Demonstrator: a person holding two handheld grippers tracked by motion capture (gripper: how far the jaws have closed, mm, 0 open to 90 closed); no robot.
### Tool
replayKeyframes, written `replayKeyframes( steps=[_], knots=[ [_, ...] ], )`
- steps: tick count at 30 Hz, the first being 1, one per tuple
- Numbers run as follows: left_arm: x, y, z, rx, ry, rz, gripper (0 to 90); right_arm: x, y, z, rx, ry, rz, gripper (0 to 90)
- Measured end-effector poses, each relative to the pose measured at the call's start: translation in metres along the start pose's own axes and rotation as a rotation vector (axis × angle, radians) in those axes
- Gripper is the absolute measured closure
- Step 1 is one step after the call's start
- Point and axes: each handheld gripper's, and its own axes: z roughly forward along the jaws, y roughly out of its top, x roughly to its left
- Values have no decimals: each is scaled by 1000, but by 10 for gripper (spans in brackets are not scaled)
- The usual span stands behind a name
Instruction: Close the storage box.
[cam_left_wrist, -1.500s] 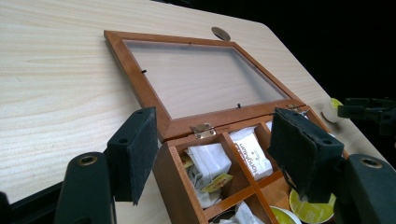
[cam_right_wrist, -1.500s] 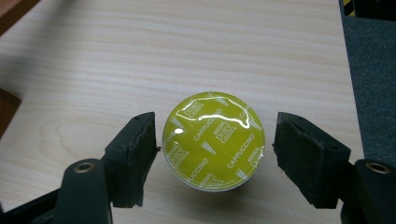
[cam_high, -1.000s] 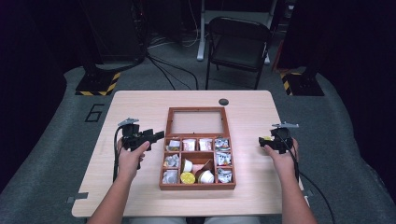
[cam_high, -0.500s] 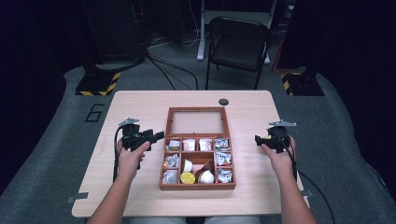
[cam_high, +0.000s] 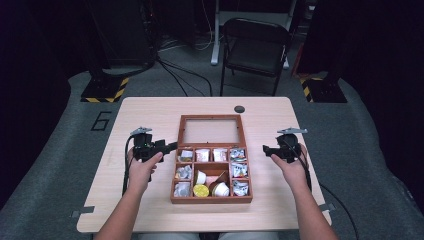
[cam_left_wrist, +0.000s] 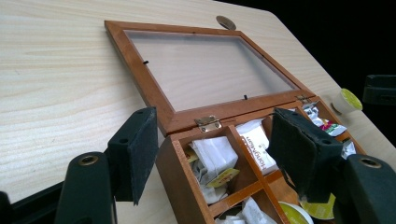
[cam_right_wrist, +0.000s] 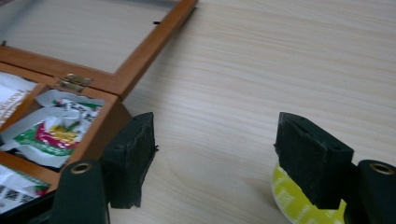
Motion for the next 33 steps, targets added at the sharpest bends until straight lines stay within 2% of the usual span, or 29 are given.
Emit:
replayKeyframes(
  steps=[6, 10, 15, 17, 22, 33],
  knots=[
    [-3, 1, 10, 39, 4, 40, 346, 14, 8, -3, -30, 85, -36, 326],
    [-6, 4, 17, 48, -4, 48, 352, 20, 13, -2, -16, 134, -58, 344],
    [-10, 8, 23, 51, -17, 51, 357, 26, 19, -1, -8, 185, -58, 358],
    [-11, 11, 25, 60, -12, 64, 358, 28, 22, -1, -5, 208, -50, 360],
    [-14, 18, 26, 65, -10, 83, 358, 34, 32, -3, -5, 244, -44, 367],
    [-13, 27, 28, 67, -16, 66, 371, 47, 52, -7, -3, 283, -67, 383]
  ],
)
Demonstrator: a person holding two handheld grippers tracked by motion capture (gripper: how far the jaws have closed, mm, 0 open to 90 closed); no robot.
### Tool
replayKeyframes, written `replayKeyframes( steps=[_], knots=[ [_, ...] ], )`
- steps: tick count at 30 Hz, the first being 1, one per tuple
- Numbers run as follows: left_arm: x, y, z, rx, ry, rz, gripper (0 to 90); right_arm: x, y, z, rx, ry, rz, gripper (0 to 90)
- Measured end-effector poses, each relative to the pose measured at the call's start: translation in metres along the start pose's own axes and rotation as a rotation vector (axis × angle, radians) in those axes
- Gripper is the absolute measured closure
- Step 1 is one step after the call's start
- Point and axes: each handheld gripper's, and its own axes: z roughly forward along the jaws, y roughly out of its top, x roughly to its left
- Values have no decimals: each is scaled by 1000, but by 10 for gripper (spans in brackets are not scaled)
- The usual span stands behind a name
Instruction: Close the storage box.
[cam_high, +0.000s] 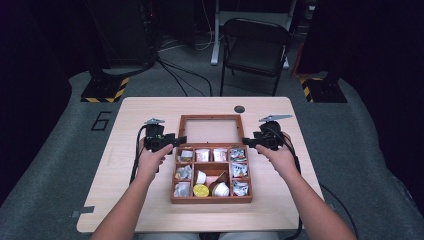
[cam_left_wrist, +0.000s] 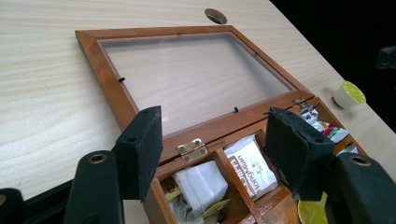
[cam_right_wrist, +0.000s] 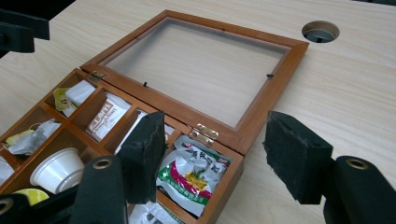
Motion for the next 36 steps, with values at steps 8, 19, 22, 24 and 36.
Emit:
replayKeyframes(
  steps=[8, 19, 22, 24, 36],
  knots=[
    [4, 5, 4, 8, 12, -10, 374, 3, 8, 3, 6, 20, -7, 392],
    [16, 7, 21, 31, 33, -24, 374, -8, 7, 20, 29, 12, 32, 391],
    [18, 7, 27, 34, 45, -23, 371, -8, 7, 26, 36, 8, 25, 391],
    [20, 7, 30, 38, 52, -19, 370, -8, 7, 30, 40, 6, 24, 390],
    [29, 7, 41, 42, 77, -20, 372, -21, 7, 50, 47, -6, 76, 383]
  ],
)
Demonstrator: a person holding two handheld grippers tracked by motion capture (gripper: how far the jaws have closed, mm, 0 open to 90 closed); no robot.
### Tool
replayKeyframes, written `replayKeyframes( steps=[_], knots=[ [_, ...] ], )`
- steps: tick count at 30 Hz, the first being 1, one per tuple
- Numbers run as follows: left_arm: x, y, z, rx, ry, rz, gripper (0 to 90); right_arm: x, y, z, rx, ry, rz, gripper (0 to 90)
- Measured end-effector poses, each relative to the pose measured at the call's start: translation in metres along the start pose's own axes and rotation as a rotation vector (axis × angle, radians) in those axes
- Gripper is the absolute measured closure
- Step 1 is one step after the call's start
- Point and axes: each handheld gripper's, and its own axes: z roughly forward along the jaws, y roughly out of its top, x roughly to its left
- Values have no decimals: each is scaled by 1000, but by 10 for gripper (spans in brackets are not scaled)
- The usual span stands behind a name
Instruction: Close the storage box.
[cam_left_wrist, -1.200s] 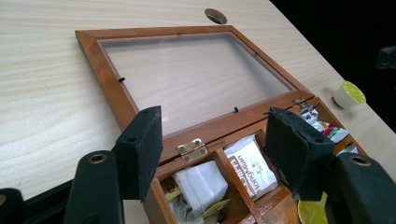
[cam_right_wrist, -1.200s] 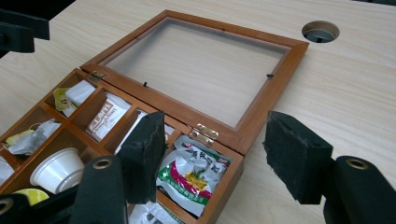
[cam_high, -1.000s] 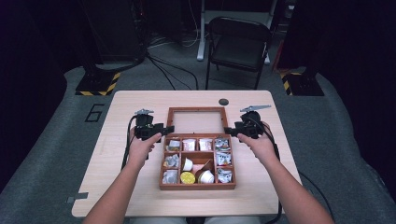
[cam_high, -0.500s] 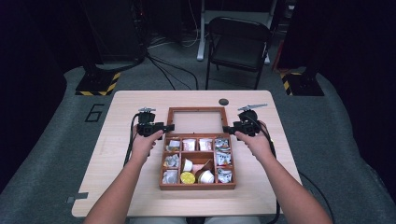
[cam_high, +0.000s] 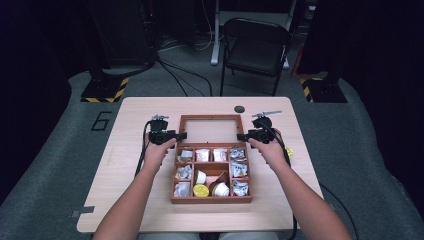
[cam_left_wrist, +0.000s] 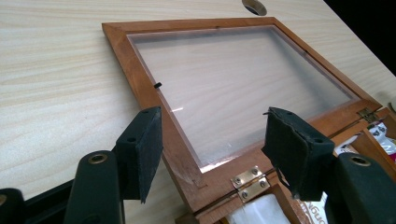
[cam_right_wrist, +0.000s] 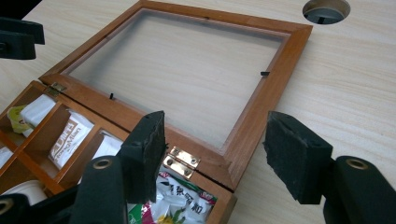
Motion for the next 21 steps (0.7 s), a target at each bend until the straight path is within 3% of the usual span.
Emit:
replayKeyframes(
  steps=[4, 21],
  knots=[
    [4, 0, 4, -4, -2, -5, 373, -4, 0, 5, 7, -6, 25, 383],
    [6, 0, 16, 9, -6, -10, 386, -14, -2, 21, 22, -6, 52, 383]
  ],
)
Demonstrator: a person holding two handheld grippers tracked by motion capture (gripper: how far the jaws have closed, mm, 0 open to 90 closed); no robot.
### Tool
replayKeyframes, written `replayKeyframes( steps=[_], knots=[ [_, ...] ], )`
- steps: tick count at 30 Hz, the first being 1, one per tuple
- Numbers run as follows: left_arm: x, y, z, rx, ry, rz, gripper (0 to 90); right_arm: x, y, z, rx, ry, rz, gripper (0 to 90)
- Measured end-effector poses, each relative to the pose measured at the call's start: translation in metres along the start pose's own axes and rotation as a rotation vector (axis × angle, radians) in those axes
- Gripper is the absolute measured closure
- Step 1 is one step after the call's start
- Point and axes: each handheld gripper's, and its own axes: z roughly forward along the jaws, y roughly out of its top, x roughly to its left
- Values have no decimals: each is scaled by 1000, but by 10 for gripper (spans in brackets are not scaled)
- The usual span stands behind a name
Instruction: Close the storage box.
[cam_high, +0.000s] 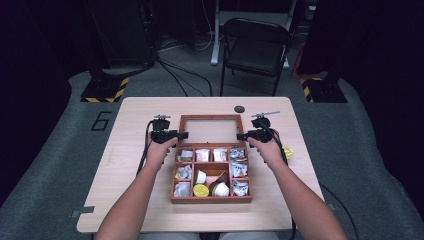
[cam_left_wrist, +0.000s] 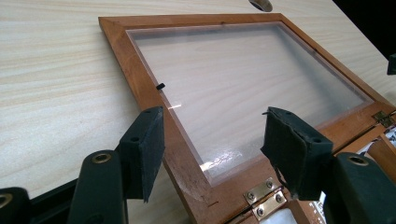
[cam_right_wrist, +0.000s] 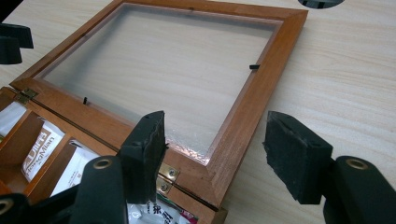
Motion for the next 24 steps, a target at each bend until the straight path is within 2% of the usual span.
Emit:
replayKeyframes(
  steps=[12, 15, 16, 24],
  knots=[
    [5, -3, 9, 44, 8, -31, 372, -5, -1, 8, 19, 9, 27, 374],
    [6, -4, 10, 44, 5, -36, 365, -6, -2, 11, 27, 12, 21, 370],
    [6, -4, 11, 43, 1, -48, 365, -6, -2, 12, 23, 12, 27, 368],
    [6, -5, 15, 52, -4, -61, 343, -5, -2, 17, 42, 19, 43, 359]
  ],
)
